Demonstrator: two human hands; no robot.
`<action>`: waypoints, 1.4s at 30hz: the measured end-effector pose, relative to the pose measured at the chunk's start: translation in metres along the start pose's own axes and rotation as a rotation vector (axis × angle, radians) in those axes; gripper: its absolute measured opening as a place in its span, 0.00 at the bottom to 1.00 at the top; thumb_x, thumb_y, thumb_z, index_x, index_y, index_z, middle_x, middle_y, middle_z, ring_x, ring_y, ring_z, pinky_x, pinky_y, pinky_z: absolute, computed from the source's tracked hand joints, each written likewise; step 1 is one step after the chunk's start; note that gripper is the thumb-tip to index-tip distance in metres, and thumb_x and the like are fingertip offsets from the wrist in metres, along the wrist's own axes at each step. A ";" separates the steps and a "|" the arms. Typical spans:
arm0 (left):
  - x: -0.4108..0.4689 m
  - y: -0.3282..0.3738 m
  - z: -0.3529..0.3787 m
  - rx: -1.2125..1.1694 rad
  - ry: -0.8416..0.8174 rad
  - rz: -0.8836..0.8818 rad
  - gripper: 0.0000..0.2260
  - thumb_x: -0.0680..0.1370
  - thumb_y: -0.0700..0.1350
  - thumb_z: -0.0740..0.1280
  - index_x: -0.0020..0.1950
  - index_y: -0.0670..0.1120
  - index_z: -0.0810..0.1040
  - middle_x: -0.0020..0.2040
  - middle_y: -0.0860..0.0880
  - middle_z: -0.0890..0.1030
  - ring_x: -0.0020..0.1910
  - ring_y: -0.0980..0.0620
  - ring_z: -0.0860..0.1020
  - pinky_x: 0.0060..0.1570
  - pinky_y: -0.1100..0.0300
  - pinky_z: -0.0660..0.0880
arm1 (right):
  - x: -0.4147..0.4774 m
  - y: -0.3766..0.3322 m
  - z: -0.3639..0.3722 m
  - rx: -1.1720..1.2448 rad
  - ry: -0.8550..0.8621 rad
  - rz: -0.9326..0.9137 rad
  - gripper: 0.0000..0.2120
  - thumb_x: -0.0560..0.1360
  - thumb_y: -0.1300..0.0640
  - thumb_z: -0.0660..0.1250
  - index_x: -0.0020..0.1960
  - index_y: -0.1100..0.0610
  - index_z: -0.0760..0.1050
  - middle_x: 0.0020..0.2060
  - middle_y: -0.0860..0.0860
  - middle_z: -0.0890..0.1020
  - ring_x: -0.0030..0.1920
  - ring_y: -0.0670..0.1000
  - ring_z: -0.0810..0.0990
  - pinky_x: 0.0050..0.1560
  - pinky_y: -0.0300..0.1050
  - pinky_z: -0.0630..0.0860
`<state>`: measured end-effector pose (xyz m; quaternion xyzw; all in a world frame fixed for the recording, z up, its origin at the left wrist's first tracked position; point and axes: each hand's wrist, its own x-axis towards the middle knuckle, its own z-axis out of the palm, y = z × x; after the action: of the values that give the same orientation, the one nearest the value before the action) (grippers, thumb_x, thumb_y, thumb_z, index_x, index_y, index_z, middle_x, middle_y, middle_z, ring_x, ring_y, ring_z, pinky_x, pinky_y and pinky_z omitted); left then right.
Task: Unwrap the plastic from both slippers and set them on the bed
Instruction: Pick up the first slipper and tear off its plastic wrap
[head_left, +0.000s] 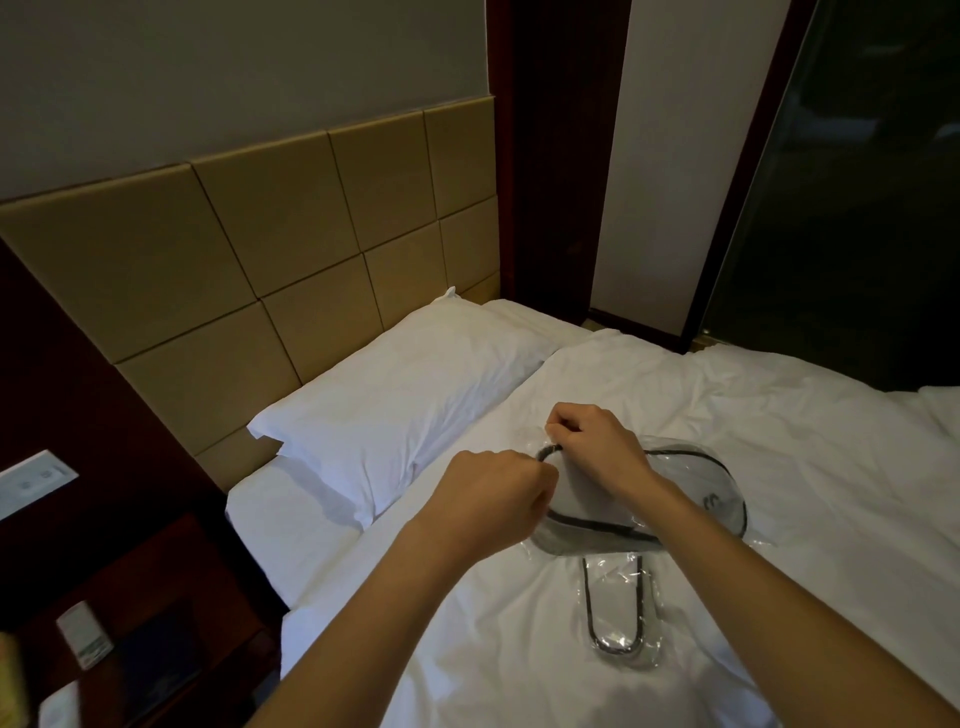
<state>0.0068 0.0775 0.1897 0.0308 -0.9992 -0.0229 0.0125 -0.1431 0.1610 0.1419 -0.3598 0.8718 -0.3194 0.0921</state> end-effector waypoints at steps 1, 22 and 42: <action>-0.001 -0.001 -0.001 -0.027 0.007 0.011 0.06 0.78 0.47 0.62 0.48 0.48 0.77 0.43 0.49 0.81 0.38 0.47 0.79 0.38 0.53 0.78 | 0.000 0.001 -0.001 0.008 -0.001 0.006 0.10 0.78 0.53 0.59 0.38 0.50 0.72 0.34 0.44 0.77 0.37 0.47 0.74 0.34 0.40 0.67; -0.023 -0.019 -0.027 -0.379 -0.070 -0.025 0.06 0.74 0.54 0.65 0.48 0.56 0.78 0.45 0.61 0.81 0.42 0.58 0.80 0.40 0.61 0.77 | 0.000 0.007 -0.013 0.261 0.044 0.080 0.10 0.76 0.56 0.62 0.35 0.54 0.74 0.34 0.48 0.79 0.43 0.55 0.78 0.50 0.58 0.75; -0.025 -0.012 -0.028 -0.398 -0.093 0.054 0.05 0.75 0.48 0.67 0.49 0.54 0.80 0.49 0.59 0.79 0.44 0.59 0.79 0.42 0.55 0.78 | -0.002 0.015 -0.016 0.322 0.043 0.104 0.09 0.74 0.56 0.63 0.36 0.56 0.75 0.34 0.49 0.80 0.44 0.56 0.79 0.52 0.59 0.75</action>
<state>0.0328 0.0657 0.2165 -0.0001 -0.9749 -0.2210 -0.0274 -0.1564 0.1776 0.1448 -0.2876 0.8286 -0.4576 0.1462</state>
